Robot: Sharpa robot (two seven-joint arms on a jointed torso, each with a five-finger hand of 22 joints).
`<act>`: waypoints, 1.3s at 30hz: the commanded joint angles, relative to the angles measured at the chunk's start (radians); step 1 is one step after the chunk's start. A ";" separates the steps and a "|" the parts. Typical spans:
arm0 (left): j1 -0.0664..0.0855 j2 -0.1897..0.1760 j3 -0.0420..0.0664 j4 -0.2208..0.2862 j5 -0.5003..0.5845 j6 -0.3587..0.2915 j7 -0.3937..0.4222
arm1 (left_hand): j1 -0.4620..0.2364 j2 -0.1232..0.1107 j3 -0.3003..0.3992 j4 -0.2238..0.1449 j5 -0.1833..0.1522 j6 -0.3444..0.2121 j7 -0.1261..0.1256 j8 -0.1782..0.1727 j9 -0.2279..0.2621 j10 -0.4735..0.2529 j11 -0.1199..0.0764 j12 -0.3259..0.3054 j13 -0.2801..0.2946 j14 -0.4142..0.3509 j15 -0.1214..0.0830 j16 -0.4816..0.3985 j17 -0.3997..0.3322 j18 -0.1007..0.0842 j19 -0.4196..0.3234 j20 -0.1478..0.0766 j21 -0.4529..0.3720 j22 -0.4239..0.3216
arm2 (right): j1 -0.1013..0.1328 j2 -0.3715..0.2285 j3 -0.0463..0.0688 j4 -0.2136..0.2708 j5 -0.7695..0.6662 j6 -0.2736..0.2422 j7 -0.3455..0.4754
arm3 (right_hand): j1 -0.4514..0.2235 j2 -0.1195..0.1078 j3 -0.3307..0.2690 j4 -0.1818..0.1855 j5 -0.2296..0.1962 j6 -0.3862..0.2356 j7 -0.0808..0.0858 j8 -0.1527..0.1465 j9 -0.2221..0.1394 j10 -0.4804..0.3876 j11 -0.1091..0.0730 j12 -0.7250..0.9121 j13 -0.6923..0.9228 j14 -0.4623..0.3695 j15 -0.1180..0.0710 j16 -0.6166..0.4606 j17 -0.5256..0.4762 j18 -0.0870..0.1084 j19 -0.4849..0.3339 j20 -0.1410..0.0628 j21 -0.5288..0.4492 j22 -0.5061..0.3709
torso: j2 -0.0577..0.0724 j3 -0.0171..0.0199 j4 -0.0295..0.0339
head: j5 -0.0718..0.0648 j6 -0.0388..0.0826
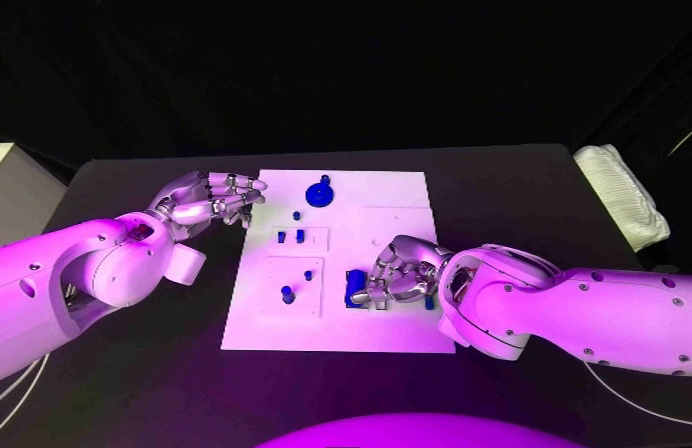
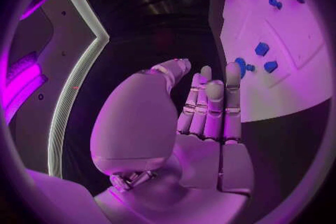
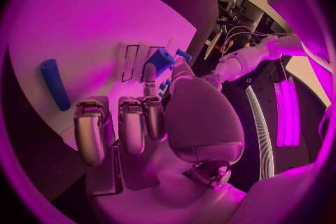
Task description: Assemble the parts on the task board
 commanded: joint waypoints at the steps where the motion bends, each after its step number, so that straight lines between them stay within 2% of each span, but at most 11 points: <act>1: 0.000 0.002 0.001 0.001 0.004 0.016 0.002 | -0.003 0.007 0.001 0.000 0.003 -0.008 0.000 0.004 -0.001 -0.006 0.002 0.006 0.001 0.003 -0.001 0.006 0.000 0.014 0.004 0.001 -0.005 0.000 | -0.002 0.007 0.000 -0.008 0.009 0.008 -0.009 | 0.002 0.018 0.012 0.000 -0.005 0.010 -0.002 0.010 0.009 0.076 -0.012 0.001 0.221 0.103 -0.009 0.006 0.259 -0.007 0.105 -0.008 0.006 0.263 | 0.000 -0.0015 0.0003 | -0.001 0.001; 11: 0.000 0.001 0.001 0.001 0.008 0.015 0.001 | -0.002 0.006 0.000 0.000 0.003 -0.012 -0.001 0.003 -0.002 -0.011 0.002 0.008 0.002 0.001 -0.001 0.006 -0.004 0.014 0.004 0.001 -0.005 0.000 | -0.003 0.012 0.000 -0.022 0.042 0.034 -0.022 | 0.002 0.041 0.021 -0.003 0.005 0.008 -0.006 0.018 0.020 0.077 -0.015 0.002 0.223 0.104 -0.013 0.008 0.263 -0.007 0.105 -0.011 0.006 0.263 | 0.001 -0.0015 0.0001 | 0.000 0.001; 22: 0.000 -0.001 0.001 0.001 0.006 0.021 -0.006 | 0.002 0.006 0.002 -0.002 0.004 -0.014 -0.001 0.003 -0.002 -0.015 0.002 0.010 0.003 -0.001 -0.001 0.006 -0.007 0.014 0.004 0.002 -0.005 0.000 | -0.003 0.010 0.000 -0.031 0.077 0.087 -0.012 | 0.033 0.026 0.021 -0.008 -0.013 0.006 -0.009 0.027 0.033 0.082 -0.018 0.015 0.230 0.104 -0.015 0.008 0.263 -0.007 0.105 -0.014 0.006 0.263 | 0.000 -0.0010 -0.0003 | 0.000 0.003; 26: 0.000 -0.001 0.001 0.001 0.005 0.022 -0.007 | 0.004 0.006 0.003 -0.003 0.004 -0.014 -0.001 0.003 -0.002 -0.017 0.002 0.011 0.004 -0.001 -0.001 0.006 -0.006 0.014 0.004 0.001 -0.005 0.000 | -0.003 0.010 0.000 -0.032 0.071 0.089 -0.013 | 0.066 0.022 0.028 -0.011 -0.010 0.002 -0.011 0.028 0.038 0.082 -0.020 0.014 0.229 0.104 -0.017 0.008 0.263 -0.007 0.105 -0.015 0.006 0.263 | 0.000 -0.0010 -0.0003 | -0.001 0.003; 39: 0.000 -0.002 0.001 0.001 0.003 0.024 -0.008 | 0.004 0.006 0.003 -0.003 0.004 -0.014 -0.001 0.003 -0.002 -0.017 0.002 0.011 0.004 -0.001 -0.001 0.006 -0.006 0.014 0.004 0.001 -0.005 0.000 | -0.003 0.008 -0.001 -0.031 0.066 0.093 -0.007 | 0.069 0.029 0.033 -0.005 -0.006 0.002 -0.011 0.029 0.040 0.082 -0.020 0.015 0.230 0.104 -0.017 0.008 0.263 -0.007 0.105 -0.016 0.006 0.263 | 0.002 -0.0004 0.0000 | -0.001 0.004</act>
